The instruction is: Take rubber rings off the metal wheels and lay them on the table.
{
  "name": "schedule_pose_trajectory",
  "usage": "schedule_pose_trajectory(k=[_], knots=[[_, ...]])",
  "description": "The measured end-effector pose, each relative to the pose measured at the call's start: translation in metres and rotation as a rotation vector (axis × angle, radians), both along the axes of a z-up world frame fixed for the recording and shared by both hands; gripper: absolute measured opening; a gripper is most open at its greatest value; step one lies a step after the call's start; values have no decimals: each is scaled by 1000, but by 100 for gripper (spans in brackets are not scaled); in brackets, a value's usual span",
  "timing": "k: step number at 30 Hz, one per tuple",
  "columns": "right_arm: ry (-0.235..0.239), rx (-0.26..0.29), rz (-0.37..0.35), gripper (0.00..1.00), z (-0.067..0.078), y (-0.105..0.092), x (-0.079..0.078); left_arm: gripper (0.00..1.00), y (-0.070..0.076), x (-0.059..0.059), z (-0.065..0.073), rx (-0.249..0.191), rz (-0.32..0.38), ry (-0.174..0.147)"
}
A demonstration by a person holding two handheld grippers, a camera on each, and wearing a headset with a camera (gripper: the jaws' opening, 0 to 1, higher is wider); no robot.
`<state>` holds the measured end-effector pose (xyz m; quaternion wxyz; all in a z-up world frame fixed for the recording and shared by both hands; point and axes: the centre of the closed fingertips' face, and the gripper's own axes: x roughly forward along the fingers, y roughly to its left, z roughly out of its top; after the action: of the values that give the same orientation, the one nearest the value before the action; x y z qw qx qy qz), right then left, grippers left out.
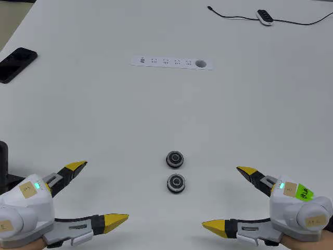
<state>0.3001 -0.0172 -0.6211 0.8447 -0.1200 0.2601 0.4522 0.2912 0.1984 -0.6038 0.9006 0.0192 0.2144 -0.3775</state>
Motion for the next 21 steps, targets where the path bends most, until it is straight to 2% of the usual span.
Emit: schedule_pose_trajectory(k=[15, 21], knots=[[0, -9, -7, 97, -1, -4, 0, 100, 1, -1, -4, -2, -8, 2], [-1, -7, -9, 97, 0, -3, 1, 100, -3, -3, -1, -5, -4, 5]])
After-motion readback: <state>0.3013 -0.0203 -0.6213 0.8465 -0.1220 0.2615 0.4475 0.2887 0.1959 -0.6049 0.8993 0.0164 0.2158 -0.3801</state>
